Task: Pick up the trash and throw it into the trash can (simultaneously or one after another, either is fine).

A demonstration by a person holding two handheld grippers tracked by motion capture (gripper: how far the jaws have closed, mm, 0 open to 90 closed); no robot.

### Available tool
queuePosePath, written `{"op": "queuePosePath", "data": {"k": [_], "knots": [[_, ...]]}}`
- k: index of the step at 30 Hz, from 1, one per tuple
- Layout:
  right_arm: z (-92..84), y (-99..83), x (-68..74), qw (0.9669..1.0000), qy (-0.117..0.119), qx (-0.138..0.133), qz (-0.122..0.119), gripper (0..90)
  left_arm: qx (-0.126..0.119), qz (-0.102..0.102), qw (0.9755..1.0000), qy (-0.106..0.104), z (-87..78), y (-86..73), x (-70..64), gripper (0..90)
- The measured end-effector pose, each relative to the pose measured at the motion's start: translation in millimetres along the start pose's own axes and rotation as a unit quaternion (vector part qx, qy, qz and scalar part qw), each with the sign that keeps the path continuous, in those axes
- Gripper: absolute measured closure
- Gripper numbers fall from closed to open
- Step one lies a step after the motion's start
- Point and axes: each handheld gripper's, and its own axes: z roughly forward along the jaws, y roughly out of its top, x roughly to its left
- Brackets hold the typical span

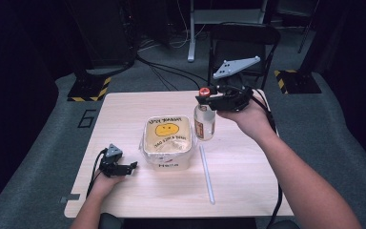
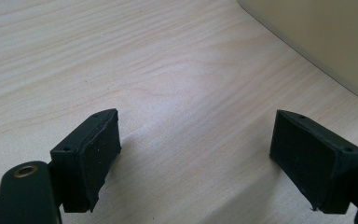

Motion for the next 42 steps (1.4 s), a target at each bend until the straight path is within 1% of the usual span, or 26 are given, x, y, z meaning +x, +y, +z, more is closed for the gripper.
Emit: {"op": "queuePosePath", "data": {"k": [7,15,23,29,37,39,42], "knots": [[3.1,9.2,3.1,0.9999,0.004,-0.007,-0.011,61.9,0.000,0.000,1.0000,0.000,0.1,0.0,0.0,15.8],[7.7,16.1,5.2,0.9998,0.010,-0.014,-0.010,61.9,0.000,0.000,1.0000,0.000,0.1,0.0,0.0,15.8],[17.2,24.9,11.0,0.9995,0.020,-0.017,-0.019,62.0,0.000,0.000,1.0000,0.000,0.1,0.0,0.0,15.8],[23.9,29.4,15.1,0.9992,0.027,-0.022,-0.020,62.0,-0.001,0.000,1.0000,0.000,0.1,0.0,0.1,15.8],[33.1,33.5,20.0,0.9988,0.032,-0.024,-0.026,61.9,-0.002,-0.001,1.0000,0.000,0.3,0.0,-0.1,15.8],[35.6,34.5,21.2,0.9989,0.032,-0.026,-0.023,61.9,-0.001,-0.001,1.0000,0.000,0.3,0.0,-0.1,15.8],[39.9,35.8,22.9,0.9987,0.034,-0.027,-0.026,62.0,-0.002,-0.001,1.0000,0.000,0.4,-0.1,-0.1,15.8]]}}
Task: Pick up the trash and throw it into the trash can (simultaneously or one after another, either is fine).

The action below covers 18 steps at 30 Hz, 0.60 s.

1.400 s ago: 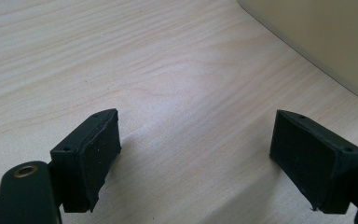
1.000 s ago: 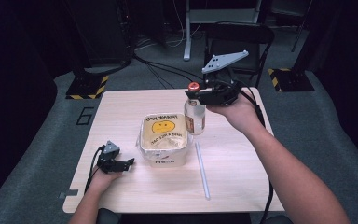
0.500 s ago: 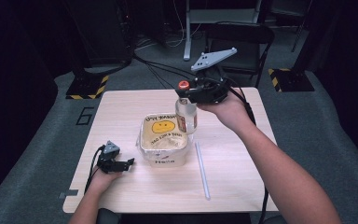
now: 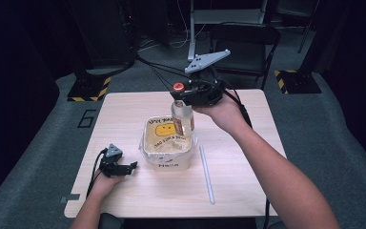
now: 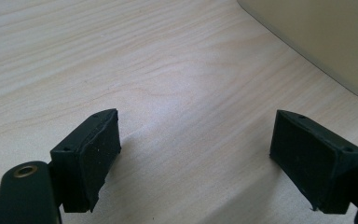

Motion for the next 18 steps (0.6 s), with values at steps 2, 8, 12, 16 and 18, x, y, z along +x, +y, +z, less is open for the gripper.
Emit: {"op": "queuePosePath", "data": {"k": [2,8,12,16,18], "knots": [[2.8,0.4,1.2,1.0000,0.002,0.001,-0.002,61.9,0.001,0.000,1.0000,0.000,-0.1,0.1,0.0,15.8],[13.4,0.7,3.9,1.0000,0.003,-0.001,-0.004,62.0,0.000,0.000,1.0000,-0.001,0.2,0.1,0.0,15.8],[21.0,-0.8,4.4,1.0000,0.002,-0.003,0.000,62.0,0.000,0.000,1.0000,-0.001,0.0,0.1,0.0,15.8],[28.1,-2.5,3.9,1.0000,0.000,-0.001,0.002,61.9,0.000,0.000,1.0000,-0.001,0.2,0.1,0.0,15.8],[31.1,-3.1,4.5,1.0000,-0.002,0.000,0.002,61.9,0.000,0.000,1.0000,-0.001,0.1,0.1,0.0,15.8]]}}
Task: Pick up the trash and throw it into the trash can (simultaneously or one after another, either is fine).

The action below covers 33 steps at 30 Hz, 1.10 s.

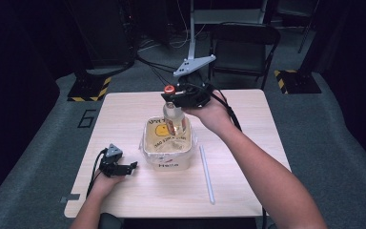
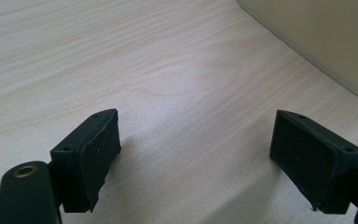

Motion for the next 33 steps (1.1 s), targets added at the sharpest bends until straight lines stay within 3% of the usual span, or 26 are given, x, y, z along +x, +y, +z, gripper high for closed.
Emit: {"op": "queuePosePath", "data": {"k": [33], "knots": [[48.5,-49.9,-14.8,0.9992,-0.018,0.011,0.033,61.9,0.003,0.003,1.0000,0.001,-0.2,0.4,0.2,15.9]]}}
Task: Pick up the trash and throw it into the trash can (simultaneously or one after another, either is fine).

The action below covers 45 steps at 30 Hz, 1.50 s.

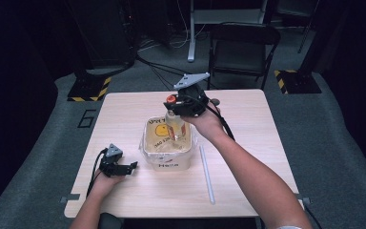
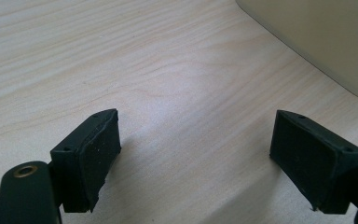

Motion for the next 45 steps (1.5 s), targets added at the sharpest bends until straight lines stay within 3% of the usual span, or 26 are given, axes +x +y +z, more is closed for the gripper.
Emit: {"op": "queuePosePath", "data": {"k": [15,35,45], "knots": [[16.7,-18.6,-4.0,0.9997,-0.013,0.015,0.016,61.9,0.000,0.001,1.0000,-0.001,0.0,0.0,0.3,15.9],[27.9,-40.7,-9.7,0.9988,-0.026,0.006,0.041,61.9,0.000,0.002,1.0000,-0.001,0.0,0.1,0.3,15.8],[33.6,-49.6,-9.6,0.9987,-0.032,0.006,0.040,61.9,0.000,0.001,1.0000,-0.001,-0.1,0.0,0.1,15.8]]}}
